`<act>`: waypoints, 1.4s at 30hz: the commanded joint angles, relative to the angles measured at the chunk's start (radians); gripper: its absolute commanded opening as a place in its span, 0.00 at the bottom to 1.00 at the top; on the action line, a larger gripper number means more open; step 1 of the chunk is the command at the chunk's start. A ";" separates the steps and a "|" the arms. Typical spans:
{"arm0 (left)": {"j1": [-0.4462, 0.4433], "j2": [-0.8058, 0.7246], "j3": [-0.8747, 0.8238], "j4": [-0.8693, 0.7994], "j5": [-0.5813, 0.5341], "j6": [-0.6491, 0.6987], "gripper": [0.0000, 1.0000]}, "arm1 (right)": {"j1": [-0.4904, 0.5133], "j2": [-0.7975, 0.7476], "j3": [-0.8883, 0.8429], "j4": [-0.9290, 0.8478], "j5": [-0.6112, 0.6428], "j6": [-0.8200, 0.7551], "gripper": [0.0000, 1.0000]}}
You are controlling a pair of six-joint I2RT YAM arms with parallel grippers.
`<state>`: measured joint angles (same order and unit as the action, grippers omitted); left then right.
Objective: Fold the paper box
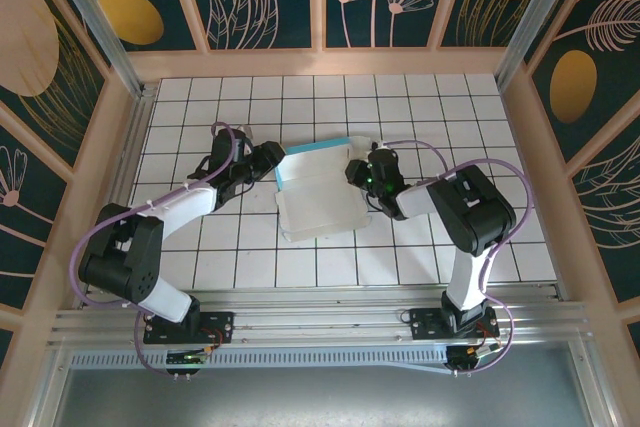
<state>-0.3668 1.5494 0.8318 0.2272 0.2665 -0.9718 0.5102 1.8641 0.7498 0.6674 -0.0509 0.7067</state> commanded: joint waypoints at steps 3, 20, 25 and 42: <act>-0.014 0.021 0.027 -0.024 0.024 0.016 0.48 | 0.031 0.048 0.009 0.078 -0.080 -0.019 0.20; -0.015 0.026 0.033 -0.048 -0.004 0.032 0.48 | 0.021 -0.239 -0.077 -0.092 -0.021 -0.138 0.36; -0.015 0.022 0.040 -0.054 -0.011 0.036 0.48 | -0.017 -0.411 -0.100 -0.249 0.008 -0.286 0.44; -0.017 0.014 0.048 -0.063 -0.015 0.037 0.48 | -0.225 -0.211 0.091 -0.364 -0.345 -0.771 0.63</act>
<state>-0.3790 1.5593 0.8627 0.1890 0.2531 -0.9497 0.2878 1.6024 0.7853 0.2867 -0.3244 -0.0093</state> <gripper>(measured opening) 0.478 0.644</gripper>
